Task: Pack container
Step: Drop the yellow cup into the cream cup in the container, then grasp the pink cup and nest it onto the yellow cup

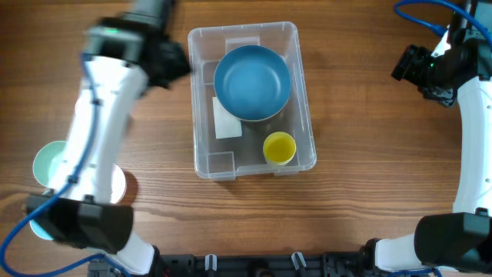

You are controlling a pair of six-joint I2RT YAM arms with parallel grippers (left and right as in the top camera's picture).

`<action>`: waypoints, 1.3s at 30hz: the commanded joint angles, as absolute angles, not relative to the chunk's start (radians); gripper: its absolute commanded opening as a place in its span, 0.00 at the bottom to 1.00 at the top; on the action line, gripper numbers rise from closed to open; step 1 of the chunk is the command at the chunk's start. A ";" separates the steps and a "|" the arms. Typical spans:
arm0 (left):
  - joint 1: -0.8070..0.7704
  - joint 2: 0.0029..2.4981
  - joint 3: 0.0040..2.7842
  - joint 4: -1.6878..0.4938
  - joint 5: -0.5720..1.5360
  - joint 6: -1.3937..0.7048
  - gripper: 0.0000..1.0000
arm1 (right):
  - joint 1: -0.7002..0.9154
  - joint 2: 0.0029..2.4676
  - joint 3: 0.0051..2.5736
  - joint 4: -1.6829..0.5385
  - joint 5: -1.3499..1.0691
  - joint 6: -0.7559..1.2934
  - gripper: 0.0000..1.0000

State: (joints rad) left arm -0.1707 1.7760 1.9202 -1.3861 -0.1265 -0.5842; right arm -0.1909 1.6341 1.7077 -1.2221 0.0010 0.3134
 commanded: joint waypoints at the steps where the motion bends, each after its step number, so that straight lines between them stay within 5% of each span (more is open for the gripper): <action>1: 0.041 1.837 1.916 -1.356 -0.155 -0.560 0.81 | -0.187 1.611 1.704 -1.225 -0.001 0.315 0.84; 11: 0.249 2.223 1.915 -1.270 -0.143 -0.471 0.83 | -0.187 1.612 1.704 -1.232 -0.001 0.314 0.84; 13: 0.249 2.252 1.915 -1.248 -0.141 -0.471 0.70 | -0.187 1.612 1.704 -1.232 -0.001 0.314 0.84; 15: 0.247 2.256 1.915 -1.240 -0.140 -0.471 0.15 | -0.187 1.612 1.704 -1.232 -0.001 0.313 0.84; 18: 0.247 2.256 1.915 -1.237 -0.140 -0.471 0.06 | -0.187 1.612 1.704 -1.232 -0.001 0.314 0.84; 25: 0.212 2.209 1.945 -1.275 -0.139 -0.450 0.04 | -0.187 1.612 1.704 -1.236 -0.001 0.313 0.84; 30: -0.017 1.945 2.103 -1.450 -0.086 -0.448 0.04 | -0.187 1.612 1.704 -1.235 0.000 0.313 0.84; 33: -0.308 1.792 2.110 -1.453 -0.075 -0.449 0.04 | -0.187 1.612 1.704 -1.235 -0.001 0.314 0.84; 39: -0.757 1.833 2.108 -1.460 0.000 -0.569 0.04 | -0.187 1.612 1.704 -1.239 -0.001 0.314 0.84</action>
State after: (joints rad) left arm -0.6415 1.7844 2.1139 -1.4601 -0.0505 -0.4854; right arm -0.1909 1.6325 1.7077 -1.2358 0.0010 0.3134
